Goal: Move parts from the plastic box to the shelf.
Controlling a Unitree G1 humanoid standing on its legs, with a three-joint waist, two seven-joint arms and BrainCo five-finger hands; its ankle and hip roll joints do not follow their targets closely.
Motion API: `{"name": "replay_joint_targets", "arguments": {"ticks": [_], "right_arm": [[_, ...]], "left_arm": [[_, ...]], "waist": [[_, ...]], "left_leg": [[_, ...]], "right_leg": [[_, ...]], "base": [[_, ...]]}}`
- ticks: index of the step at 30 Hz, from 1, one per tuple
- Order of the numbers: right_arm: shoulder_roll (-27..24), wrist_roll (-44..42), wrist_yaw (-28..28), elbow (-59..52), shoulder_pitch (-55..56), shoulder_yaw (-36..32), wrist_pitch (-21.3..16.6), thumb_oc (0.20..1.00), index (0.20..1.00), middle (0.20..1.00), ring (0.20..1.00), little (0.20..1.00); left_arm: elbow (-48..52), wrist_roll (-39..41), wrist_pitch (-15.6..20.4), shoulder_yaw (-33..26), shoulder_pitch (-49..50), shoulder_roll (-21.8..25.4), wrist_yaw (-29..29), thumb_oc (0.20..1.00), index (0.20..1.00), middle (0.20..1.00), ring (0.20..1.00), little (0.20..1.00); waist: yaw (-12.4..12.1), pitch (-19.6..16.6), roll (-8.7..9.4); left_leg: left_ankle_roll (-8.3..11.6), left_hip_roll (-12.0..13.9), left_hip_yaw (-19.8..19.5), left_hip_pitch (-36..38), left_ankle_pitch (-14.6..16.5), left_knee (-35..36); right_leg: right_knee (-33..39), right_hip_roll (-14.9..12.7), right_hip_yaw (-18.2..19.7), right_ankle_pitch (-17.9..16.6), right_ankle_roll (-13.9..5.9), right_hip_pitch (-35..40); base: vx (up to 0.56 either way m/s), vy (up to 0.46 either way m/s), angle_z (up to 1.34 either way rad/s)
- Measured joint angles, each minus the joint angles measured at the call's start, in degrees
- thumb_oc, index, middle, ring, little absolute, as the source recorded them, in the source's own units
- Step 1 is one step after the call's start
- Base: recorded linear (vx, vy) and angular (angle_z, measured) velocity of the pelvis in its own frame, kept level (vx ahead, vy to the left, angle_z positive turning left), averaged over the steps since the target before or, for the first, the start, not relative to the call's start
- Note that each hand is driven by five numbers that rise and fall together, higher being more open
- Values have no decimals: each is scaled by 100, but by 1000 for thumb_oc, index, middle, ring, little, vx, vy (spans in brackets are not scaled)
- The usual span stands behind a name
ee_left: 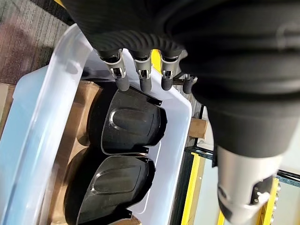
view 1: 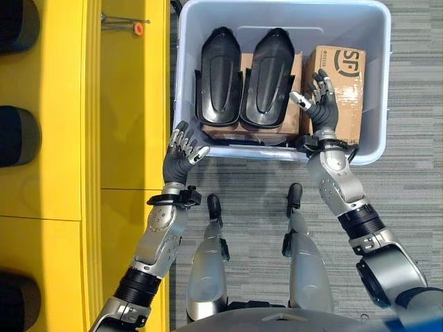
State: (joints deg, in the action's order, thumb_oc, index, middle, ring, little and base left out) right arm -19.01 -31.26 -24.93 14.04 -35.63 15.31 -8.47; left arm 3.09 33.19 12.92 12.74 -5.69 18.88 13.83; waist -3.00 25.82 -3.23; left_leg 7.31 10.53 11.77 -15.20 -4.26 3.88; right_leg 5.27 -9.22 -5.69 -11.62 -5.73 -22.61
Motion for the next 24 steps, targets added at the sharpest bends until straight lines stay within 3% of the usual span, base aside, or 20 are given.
{"name": "replay_joint_targets", "arguments": {"ticks": [9, 24], "right_arm": [[-273, 457, -261, 613, -583, -119, 8, 1000, 1000, 1000, 1000, 1000], [-414, 568, -293, 1334, -1041, -25, 58, 1000, 1000, 1000, 1000, 1000]], "left_arm": [[-1, 202, 71, 82, -15, 8, -4, 1000, 1000, 1000, 1000, 1000], [-2, 216, 149, 199, -255, 9, 0, 1000, 1000, 1000, 1000, 1000]], "waist": [[-25, 60, -114], [-29, 92, -59]], "left_leg": [[-11, -38, 2, -8, -8, 2], [-41, -77, -42, -164, -48, -8]], "right_leg": [[0, -33, 13, -16, -11, -14], [0, -71, -7, -60, -20, -129]], "base": [[0, 0, 0], [-2, -2, 1]]}}
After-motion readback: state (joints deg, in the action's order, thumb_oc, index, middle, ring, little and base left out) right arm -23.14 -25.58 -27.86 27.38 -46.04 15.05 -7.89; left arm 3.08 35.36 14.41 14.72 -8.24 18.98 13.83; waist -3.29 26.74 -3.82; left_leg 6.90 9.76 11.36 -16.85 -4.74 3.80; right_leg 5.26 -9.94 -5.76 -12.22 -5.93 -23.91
